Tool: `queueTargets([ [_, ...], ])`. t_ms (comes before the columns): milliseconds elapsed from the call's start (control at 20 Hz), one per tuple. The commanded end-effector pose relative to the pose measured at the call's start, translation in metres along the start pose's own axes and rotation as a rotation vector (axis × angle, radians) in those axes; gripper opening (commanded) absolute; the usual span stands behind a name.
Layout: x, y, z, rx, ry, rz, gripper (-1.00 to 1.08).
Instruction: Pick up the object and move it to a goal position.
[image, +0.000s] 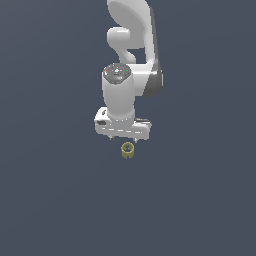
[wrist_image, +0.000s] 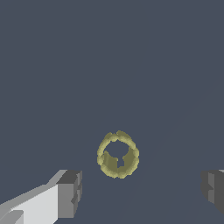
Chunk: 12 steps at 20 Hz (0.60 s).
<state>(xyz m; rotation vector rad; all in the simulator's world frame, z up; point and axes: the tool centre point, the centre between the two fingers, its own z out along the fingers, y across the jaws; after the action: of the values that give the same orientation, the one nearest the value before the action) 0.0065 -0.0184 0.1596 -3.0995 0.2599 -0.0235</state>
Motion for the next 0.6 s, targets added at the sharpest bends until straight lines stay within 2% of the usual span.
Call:
queueTargets([
  [0,-0.005,-0.003,0.019,-0.009,-0.004,0.007,1.0],
  [250,-0.014,-0.009,0.052,-0.025,-0.01,0.019,1.0],
  [550,-0.02,-0.012,0.068,-0.032,-0.012,0.024,1.0],
])
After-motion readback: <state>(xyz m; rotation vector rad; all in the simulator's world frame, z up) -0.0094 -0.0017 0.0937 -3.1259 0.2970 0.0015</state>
